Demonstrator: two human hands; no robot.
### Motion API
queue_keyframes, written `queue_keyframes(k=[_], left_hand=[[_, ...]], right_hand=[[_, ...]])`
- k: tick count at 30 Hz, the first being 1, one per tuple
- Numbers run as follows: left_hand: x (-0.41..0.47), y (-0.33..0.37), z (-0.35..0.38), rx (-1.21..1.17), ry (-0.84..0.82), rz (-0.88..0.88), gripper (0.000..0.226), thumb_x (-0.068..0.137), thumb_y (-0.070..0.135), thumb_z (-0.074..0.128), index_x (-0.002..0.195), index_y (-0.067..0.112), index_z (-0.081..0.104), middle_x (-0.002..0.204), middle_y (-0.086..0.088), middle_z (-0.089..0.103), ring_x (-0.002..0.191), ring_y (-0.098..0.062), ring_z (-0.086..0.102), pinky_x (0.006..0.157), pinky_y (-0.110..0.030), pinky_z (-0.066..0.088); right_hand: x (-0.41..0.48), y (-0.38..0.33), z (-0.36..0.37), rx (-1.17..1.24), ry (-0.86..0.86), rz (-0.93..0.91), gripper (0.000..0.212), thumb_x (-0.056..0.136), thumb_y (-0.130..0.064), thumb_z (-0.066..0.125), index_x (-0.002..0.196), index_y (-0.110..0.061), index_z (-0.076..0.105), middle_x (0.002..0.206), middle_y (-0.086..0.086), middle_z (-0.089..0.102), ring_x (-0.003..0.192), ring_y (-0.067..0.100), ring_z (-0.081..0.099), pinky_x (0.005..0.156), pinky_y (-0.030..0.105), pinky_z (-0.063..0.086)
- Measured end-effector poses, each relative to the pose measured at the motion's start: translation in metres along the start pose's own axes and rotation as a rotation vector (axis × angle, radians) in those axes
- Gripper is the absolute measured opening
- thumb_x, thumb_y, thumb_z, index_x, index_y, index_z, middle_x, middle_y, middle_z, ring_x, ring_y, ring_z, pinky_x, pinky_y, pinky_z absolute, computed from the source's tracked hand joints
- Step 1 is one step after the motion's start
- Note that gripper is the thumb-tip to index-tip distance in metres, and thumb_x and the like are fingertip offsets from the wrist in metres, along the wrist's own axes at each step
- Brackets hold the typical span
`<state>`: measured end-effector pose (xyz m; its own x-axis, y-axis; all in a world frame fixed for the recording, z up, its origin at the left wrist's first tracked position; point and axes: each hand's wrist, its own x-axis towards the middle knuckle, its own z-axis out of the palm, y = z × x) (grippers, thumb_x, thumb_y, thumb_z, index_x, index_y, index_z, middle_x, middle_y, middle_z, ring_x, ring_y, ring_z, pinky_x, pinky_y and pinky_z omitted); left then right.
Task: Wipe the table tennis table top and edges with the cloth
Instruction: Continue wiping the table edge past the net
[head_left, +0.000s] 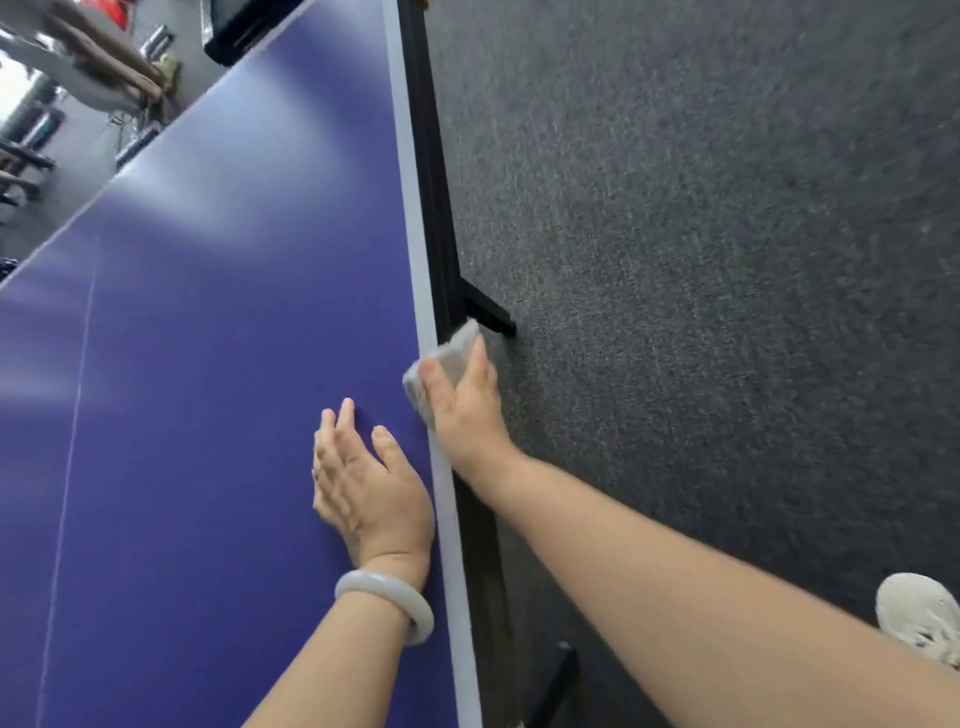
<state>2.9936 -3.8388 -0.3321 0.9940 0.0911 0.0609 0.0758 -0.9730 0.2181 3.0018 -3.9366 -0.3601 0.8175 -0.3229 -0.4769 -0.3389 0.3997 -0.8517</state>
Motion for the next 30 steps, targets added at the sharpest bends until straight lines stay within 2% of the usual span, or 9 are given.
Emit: queue_keyframes(k=[4,7,9,12,16,20,24,27,30], left_hand=[[-0.005,0.003,0.001,0.022,-0.001,0.012,0.053,0.101,0.038,0.025,0.152,0.028,0.031,0.162,0.005,0.021,0.149,-0.017,0.018,0.120,-0.049,0.014],[-0.005,0.003,0.001,0.018,-0.005,0.019,0.053,0.100,0.037,0.025,0.152,0.028,0.032,0.162,0.006,0.021,0.149,-0.017,0.018,0.119,-0.049,0.013],[-0.004,0.002,0.001,0.009,-0.003,0.004,0.052,0.100,0.034,0.028,0.151,0.028,0.034,0.162,0.006,0.022,0.149,-0.017,0.018,0.118,-0.049,0.014],[-0.003,0.002,0.001,0.010,-0.005,-0.012,0.050,0.101,0.032,0.030,0.151,0.028,0.034,0.162,0.007,0.021,0.148,-0.017,0.018,0.118,-0.049,0.014],[-0.006,0.003,0.000,0.020,-0.008,-0.006,0.050,0.102,0.034,0.027,0.152,0.030,0.032,0.162,0.009,0.020,0.149,-0.017,0.017,0.119,-0.049,0.011],[-0.006,0.003,0.000,0.031,-0.011,-0.002,0.050,0.103,0.034,0.025,0.152,0.030,0.031,0.162,0.010,0.019,0.149,-0.016,0.017,0.119,-0.047,0.011],[-0.006,0.002,0.000,0.030,-0.009,-0.002,0.049,0.103,0.033,0.027,0.152,0.030,0.032,0.161,0.009,0.020,0.149,-0.015,0.018,0.118,-0.047,0.014],[-0.004,0.002,0.001,0.027,-0.004,-0.016,0.047,0.104,0.029,0.032,0.151,0.028,0.035,0.161,0.008,0.023,0.147,-0.017,0.020,0.117,-0.049,0.016],[-0.004,0.003,0.000,0.024,-0.009,-0.028,0.047,0.104,0.030,0.032,0.151,0.028,0.035,0.161,0.007,0.024,0.147,-0.019,0.021,0.116,-0.049,0.016]], right_hand=[[0.038,-0.015,-0.002,0.057,0.012,-0.122,0.070,0.104,-0.048,0.039,0.161,-0.026,0.006,0.167,0.000,0.011,0.153,0.017,0.012,0.125,0.043,0.013],[-0.008,0.014,-0.006,0.036,0.024,-0.302,0.064,0.106,-0.043,0.035,0.161,-0.022,0.010,0.168,-0.010,0.008,0.153,0.002,0.003,0.126,0.038,0.006],[-0.051,0.045,-0.007,0.035,-0.028,-0.360,0.065,0.105,-0.049,0.033,0.160,-0.025,0.009,0.167,-0.017,0.005,0.153,0.001,0.001,0.126,0.037,0.005],[-0.068,0.060,-0.008,0.051,-0.107,-0.327,0.062,0.104,-0.053,0.032,0.157,-0.038,0.006,0.164,-0.027,0.001,0.152,-0.001,-0.002,0.127,0.039,0.006],[0.021,0.005,-0.010,0.037,-0.078,-0.322,0.060,0.108,-0.028,0.036,0.159,-0.018,0.006,0.167,-0.009,0.004,0.153,0.005,-0.003,0.126,0.038,0.002],[0.077,-0.031,-0.014,0.102,-0.092,-0.203,0.060,0.108,-0.035,0.033,0.160,-0.020,0.006,0.168,-0.007,0.004,0.153,0.005,-0.003,0.126,0.041,0.003],[-0.001,0.013,-0.011,0.075,-0.079,-0.242,0.064,0.106,-0.045,0.032,0.160,-0.025,0.004,0.167,-0.017,0.002,0.151,-0.003,-0.002,0.126,0.036,0.003],[-0.086,0.063,-0.014,0.063,-0.162,-0.225,0.070,0.102,-0.060,0.029,0.158,-0.036,-0.003,0.163,-0.029,-0.005,0.150,-0.006,-0.006,0.123,0.035,0.001],[-0.108,0.073,-0.019,0.042,-0.243,-0.163,0.066,0.103,-0.054,0.032,0.154,-0.046,-0.009,0.160,-0.035,-0.011,0.148,-0.010,-0.009,0.123,0.033,0.000]])
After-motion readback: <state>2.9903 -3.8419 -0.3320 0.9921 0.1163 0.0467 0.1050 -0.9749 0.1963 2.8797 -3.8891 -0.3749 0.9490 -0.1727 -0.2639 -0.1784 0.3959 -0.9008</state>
